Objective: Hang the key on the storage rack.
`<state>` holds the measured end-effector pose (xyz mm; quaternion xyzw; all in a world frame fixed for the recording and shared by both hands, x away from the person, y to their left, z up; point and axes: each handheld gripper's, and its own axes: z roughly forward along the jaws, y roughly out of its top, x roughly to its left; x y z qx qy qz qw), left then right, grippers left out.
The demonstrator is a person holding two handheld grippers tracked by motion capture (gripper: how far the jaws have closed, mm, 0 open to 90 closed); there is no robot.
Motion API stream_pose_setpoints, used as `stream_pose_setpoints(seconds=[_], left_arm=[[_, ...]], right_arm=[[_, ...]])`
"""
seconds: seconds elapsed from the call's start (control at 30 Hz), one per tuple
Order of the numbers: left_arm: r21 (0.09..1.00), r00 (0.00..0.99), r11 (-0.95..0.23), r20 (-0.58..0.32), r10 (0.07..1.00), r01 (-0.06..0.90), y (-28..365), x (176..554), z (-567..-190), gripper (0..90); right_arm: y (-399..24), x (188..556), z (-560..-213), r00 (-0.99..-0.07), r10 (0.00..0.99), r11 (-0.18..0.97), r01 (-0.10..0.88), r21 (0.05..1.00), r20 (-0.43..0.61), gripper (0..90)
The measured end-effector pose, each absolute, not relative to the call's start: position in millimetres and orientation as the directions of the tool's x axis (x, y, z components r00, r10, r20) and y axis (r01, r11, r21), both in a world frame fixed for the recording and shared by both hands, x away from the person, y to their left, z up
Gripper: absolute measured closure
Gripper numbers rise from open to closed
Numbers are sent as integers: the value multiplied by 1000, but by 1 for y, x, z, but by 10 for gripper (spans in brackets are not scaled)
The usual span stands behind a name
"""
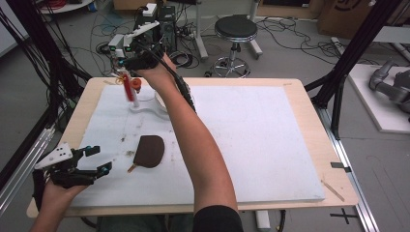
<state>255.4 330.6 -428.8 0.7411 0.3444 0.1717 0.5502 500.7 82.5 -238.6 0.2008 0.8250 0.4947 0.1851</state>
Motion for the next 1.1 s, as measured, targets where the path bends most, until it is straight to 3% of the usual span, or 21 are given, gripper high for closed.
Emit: stream_pose_setpoints(seconds=[0.5, 1.1], left_arm=[[932, 711, -169, -118, 693, 320, 324, 260, -429, 166], [926, 739, -192, -122, 663, 325, 300, 281, -430, 166]], right_arm=[[32, 484, -249, -854, 513, 405, 146, 902, -92, 345], [-106, 448, -273, -820, 571, 379, 211, 901, -48, 229]])
